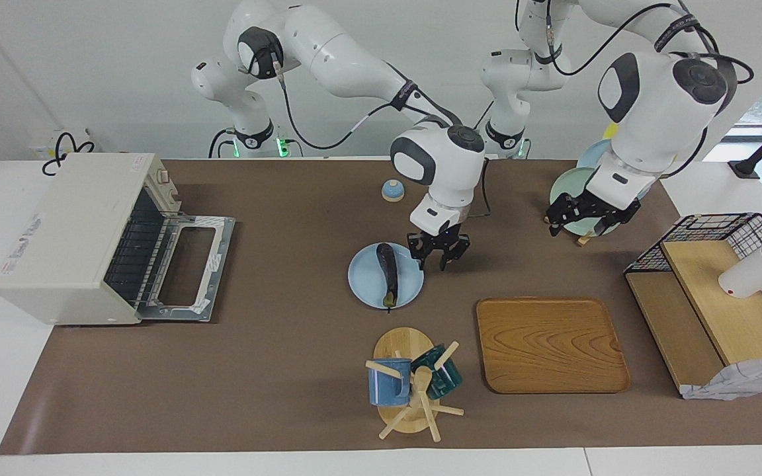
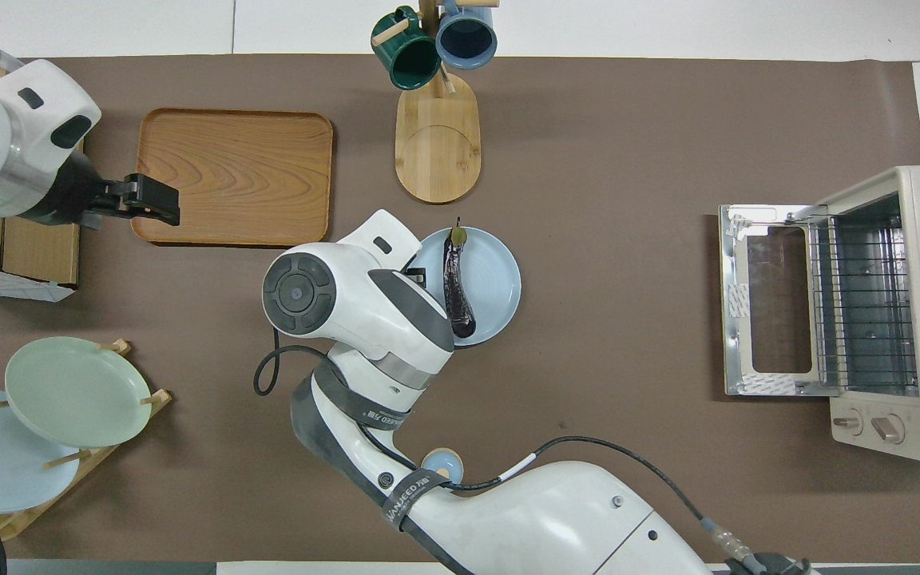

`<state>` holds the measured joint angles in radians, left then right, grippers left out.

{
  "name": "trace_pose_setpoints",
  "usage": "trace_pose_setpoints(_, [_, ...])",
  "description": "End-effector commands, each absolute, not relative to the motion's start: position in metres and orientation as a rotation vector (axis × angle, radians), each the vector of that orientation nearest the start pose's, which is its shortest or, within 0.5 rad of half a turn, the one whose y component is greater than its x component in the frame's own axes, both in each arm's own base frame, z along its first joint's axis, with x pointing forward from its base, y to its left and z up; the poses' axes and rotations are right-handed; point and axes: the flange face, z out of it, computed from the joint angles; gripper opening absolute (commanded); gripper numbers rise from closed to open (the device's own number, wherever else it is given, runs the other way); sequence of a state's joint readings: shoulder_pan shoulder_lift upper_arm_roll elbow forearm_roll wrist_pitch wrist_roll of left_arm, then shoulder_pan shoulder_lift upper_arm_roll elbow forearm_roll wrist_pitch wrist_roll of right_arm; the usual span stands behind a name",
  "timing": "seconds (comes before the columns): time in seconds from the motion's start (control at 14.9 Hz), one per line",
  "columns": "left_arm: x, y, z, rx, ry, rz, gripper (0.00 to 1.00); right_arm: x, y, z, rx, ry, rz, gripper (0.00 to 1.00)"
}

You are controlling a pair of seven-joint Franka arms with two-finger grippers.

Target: Put eggplant into oven

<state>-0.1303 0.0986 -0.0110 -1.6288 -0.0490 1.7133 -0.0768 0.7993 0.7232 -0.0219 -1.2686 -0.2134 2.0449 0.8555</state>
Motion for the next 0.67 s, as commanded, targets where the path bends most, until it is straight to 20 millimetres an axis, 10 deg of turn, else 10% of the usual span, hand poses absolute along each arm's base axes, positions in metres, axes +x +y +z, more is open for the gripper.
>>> trace_pose_setpoints(0.0, [0.566, -0.081, 0.581, -3.135, 0.125, 0.079, 1.00, 0.547, 0.509, 0.342, -3.216, -0.027, -0.345, 0.52])
trace_pose_setpoints(0.6, [0.541, -0.066, 0.601, -3.136, 0.093, 0.084, 1.00, 0.532, 0.501, 0.307, -3.220, -0.066, -0.317, 0.31])
